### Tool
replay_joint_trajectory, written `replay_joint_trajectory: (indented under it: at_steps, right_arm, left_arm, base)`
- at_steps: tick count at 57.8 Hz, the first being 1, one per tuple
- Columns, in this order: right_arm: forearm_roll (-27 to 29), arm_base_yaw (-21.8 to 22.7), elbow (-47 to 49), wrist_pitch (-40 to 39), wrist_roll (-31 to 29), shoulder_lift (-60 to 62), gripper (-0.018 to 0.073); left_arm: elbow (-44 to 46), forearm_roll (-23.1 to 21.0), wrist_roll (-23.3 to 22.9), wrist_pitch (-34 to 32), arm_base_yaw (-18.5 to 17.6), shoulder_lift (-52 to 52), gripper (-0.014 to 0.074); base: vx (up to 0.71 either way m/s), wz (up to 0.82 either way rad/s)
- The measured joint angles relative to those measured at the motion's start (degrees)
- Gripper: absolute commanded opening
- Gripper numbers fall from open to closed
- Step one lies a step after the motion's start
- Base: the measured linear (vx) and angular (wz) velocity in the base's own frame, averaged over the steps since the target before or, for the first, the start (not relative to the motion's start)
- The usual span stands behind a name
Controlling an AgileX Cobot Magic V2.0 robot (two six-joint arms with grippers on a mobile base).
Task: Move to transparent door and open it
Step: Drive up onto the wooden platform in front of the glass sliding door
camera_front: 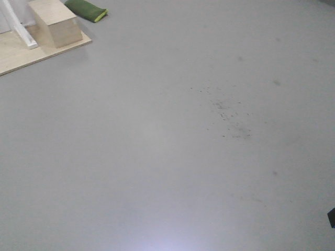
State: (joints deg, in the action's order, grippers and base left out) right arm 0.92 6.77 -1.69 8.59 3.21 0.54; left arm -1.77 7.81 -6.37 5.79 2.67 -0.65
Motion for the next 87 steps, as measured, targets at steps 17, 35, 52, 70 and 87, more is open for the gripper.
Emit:
replay_joint_trajectory:
  at_steps: [17, 35, 52, 70, 87]
  right_arm:
    - [0.0, 0.0, 0.0, 0.0, 0.0, 0.0, -0.0006]
    - [0.0, 0.0, 0.0, 0.0, 0.0, 0.0, -0.0006]
    - [0.0, 0.0, 0.0, 0.1, 0.0, 0.0, -0.0006]
    - [0.0, 0.0, 0.0, 0.1, 0.0, 0.0, -0.0006]
    - [0.0, 0.0, 0.0, 0.1, 0.0, 0.0, -0.0006]
  left_arm:
    - [0.0, 0.0, 0.0, 0.0, 0.0, 0.0, 0.0003]
    - [0.0, 0.0, 0.0, 0.0, 0.0, 0.0, 0.0003]
    - [0.0, 0.0, 0.0, 0.0, 0.0, 0.0, 0.0003]
    - [0.0, 0.0, 0.0, 0.0, 0.0, 0.0, 0.0003]
    - [0.0, 0.0, 0.0, 0.0, 0.0, 0.0, 0.0003]
  base:
    - [0.56, 0.69]
    - [0.55, 0.71]
    - [0.56, 0.54]
    - [0.57, 0.37]
    - [0.58, 0.26]
